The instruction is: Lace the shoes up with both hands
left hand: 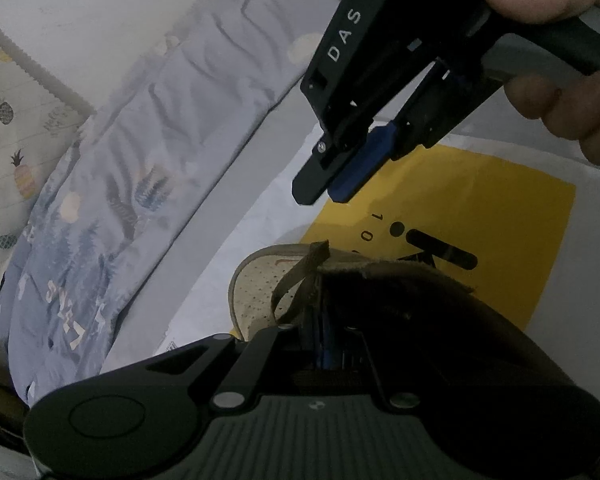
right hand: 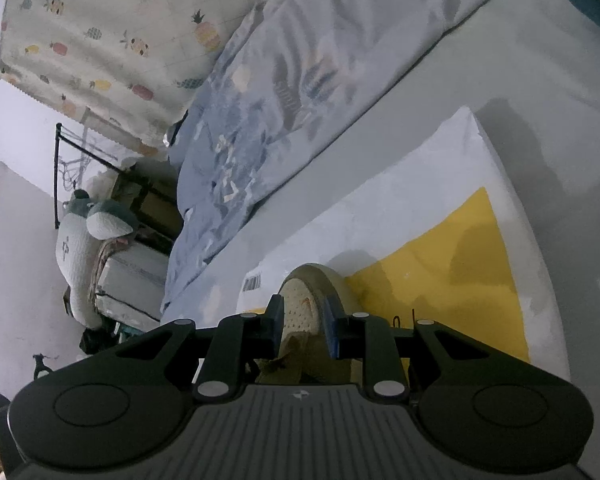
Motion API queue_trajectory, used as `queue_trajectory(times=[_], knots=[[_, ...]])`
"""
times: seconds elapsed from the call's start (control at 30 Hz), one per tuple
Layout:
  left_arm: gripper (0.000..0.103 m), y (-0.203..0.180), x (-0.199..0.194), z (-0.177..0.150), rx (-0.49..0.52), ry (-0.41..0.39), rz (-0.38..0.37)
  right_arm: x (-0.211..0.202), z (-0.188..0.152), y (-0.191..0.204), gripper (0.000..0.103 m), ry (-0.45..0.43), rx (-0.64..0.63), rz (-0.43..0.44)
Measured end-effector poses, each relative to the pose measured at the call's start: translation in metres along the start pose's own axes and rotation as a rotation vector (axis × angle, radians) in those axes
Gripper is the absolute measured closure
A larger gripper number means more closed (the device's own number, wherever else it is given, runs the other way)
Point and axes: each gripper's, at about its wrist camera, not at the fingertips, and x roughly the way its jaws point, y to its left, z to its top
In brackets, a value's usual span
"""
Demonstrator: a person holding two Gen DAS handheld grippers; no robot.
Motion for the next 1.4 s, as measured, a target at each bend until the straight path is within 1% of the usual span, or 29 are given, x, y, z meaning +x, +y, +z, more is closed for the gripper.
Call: queue_trajectory(times=[0.27, 0.33, 0.5, 0.67, 0.9, 1.4], knots=[[0.101, -0.001, 0.001, -0.001, 0.014, -0.012, 0.002, 0.012, -0.008, 0.01, 0.08, 0.101, -0.055, 0.024], [0.101, -0.001, 0.001, -0.002, 0.018, -0.015, 0.003, 0.014, -0.009, 0.011, 0.08, 0.095, -0.044, 0.032], [0.101, 0.0, 0.002, -0.003, 0.019, -0.022, 0.004, 0.016, -0.01, 0.005, 0.08, 0.056, 0.028, 0.083], [0.101, -0.001, 0.004, -0.003, 0.042, -0.025, 0.007, 0.023, -0.012, -0.002, 0.08, 0.063, 0.09, 0.091], [0.101, -0.007, 0.0, -0.008, 0.08, -0.041, 0.013, 0.025, -0.012, 0.0, 0.08, 0.067, 0.082, 0.069], [0.101, -0.008, -0.002, -0.006, 0.079, -0.045, 0.009, 0.023, -0.011, 0.001, 0.08, 0.069, 0.07, 0.057]])
